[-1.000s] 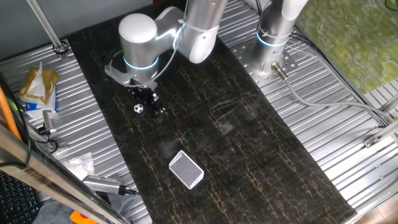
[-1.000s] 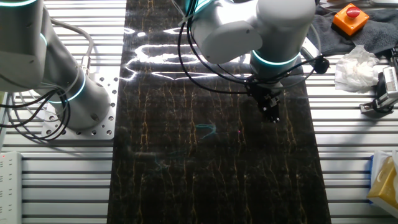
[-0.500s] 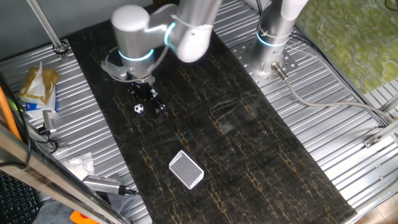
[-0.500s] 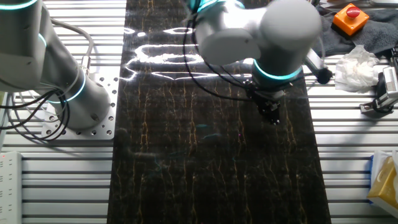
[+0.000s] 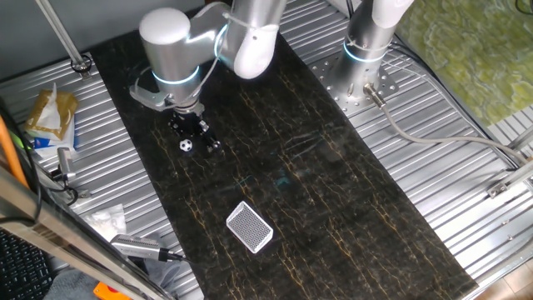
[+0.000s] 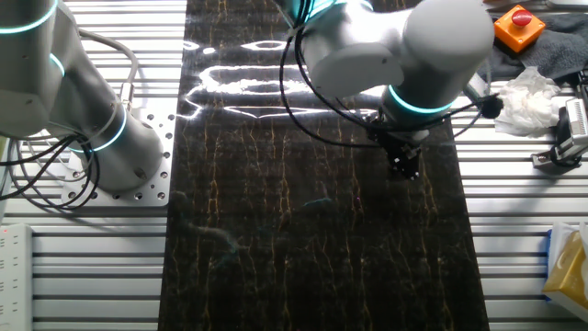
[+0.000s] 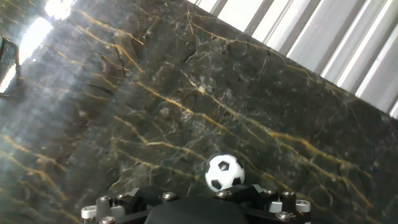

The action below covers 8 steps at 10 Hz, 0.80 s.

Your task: Push the soccer ball into the goal

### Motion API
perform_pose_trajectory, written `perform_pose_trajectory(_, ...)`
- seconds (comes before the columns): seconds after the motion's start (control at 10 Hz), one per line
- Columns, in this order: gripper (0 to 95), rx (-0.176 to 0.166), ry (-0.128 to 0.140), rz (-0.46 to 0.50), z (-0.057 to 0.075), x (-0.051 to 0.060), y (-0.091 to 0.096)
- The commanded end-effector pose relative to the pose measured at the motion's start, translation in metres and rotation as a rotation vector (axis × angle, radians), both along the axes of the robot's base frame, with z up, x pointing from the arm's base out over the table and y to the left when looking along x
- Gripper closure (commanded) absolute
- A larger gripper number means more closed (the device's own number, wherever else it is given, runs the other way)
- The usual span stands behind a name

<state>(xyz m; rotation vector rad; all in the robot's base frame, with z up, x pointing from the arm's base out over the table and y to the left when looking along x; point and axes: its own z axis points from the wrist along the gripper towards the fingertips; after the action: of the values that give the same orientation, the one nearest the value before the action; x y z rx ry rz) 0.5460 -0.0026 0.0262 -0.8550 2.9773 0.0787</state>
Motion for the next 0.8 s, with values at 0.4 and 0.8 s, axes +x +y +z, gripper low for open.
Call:
perform_pose_trajectory(0.4, 0.0, -0.033, -0.041, 0.012, 0.018, 0.004, 0.011)
perform_pose_trajectory(0.8, 0.0, -0.069, -0.084, 0.135, 0.015, 0.014, 0.015)
